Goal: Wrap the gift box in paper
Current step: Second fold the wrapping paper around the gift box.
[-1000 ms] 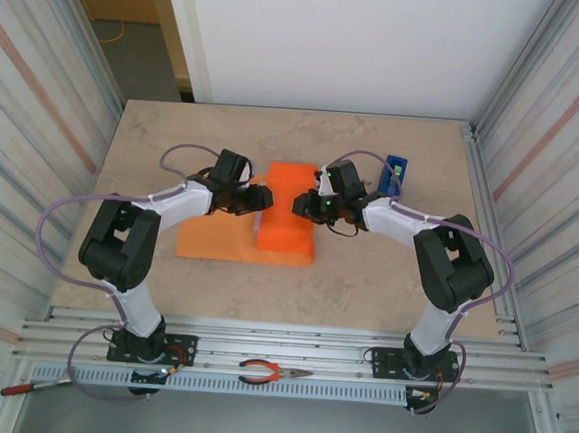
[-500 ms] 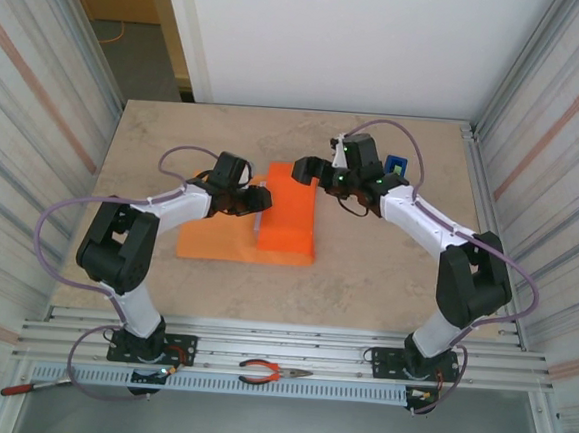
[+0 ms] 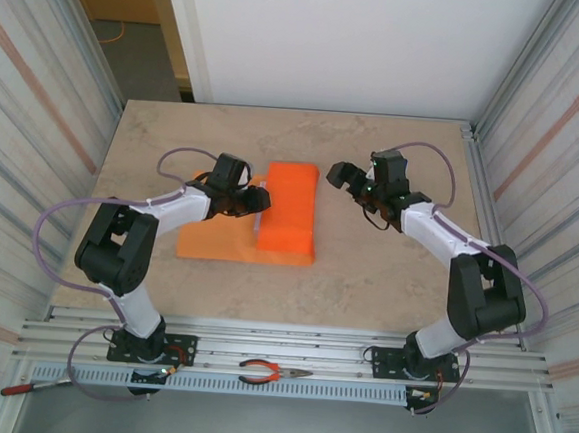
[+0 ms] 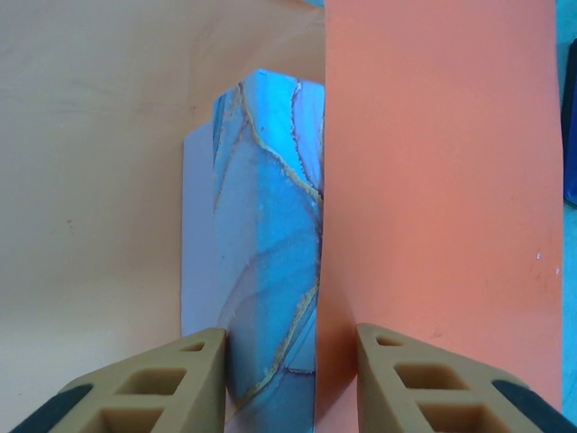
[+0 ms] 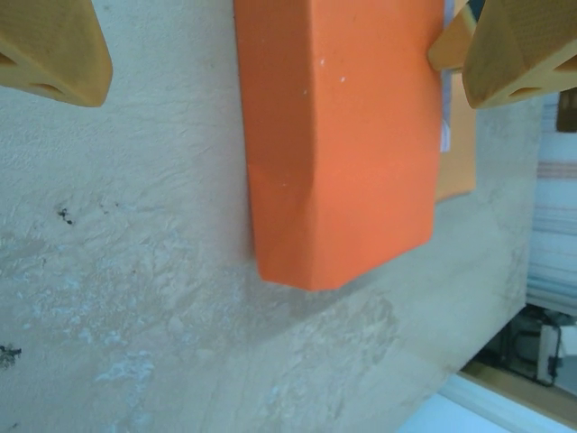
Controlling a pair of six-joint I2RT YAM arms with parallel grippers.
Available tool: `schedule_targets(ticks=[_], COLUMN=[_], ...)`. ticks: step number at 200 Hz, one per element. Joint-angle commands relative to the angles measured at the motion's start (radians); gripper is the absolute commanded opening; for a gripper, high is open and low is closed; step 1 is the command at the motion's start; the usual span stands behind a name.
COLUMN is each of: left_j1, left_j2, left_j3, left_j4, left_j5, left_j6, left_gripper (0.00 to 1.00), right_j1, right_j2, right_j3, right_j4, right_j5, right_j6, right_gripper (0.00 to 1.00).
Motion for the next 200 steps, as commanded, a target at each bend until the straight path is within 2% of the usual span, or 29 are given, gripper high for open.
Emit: schedule_targets(ticks=[1,22,41,63,97,116,136,180,200], left_j1=[-0.008,-0.01,-0.009,-0.011,-0.011,-0.009,-0.01,-0.009,-0.01], left_j2=[0.01,0.013,0.01,0.004,0.002,-0.001,0.002,0.001,0.003], left_j3=[-0.045,-0.045,-0.05,-0.06,-0.066,-0.07,-0.07,-0.07,-0.072], left_j4=[-0.075,-0.073,-0.07,-0.065,-0.059,-0.053,-0.052,-0.05,-0.051], left_j5=[-0.053,-0.052,-0.055,-0.06,-0.061,-0.062,-0.059,-0.06,-0.061], left_j6=[-0.016,-0.021,-0.025,-0.025,-0.026,-0.027,-0.028,-0.028,-0.029], left_gripper=[0.37,0.37,0.36,0.36,0.35,0.35,0.34,0.34,0.34], right_j1=[-0.036,-0.067,-0.056,-0.017,0.05,0.075,0.092,0.099,0.106], right_j2=[-0.015,0.057,0.111,0.187,0.292,0.329,0.36,0.412,0.419], right_j3=[0.025,0.044,0.053,0.137,0.293,0.342,0.371,0.393,0.392], right_j4=[0.011,0.068,0.169,0.131,-0.041,-0.11,-0.167,-0.193,-0.169], right_j5=[-0.001,-0.171,-0.298,-0.381,-0.396,-0.377,-0.351,-0.342,-0.352], right_j6=[0.058,0.085,0.103,0.078,-0.009,-0.038,-0.057,-0.063,-0.067], right_gripper=[0.98,0.99,0.83,0.63,0.4,0.31,0.18,0.03,0.0])
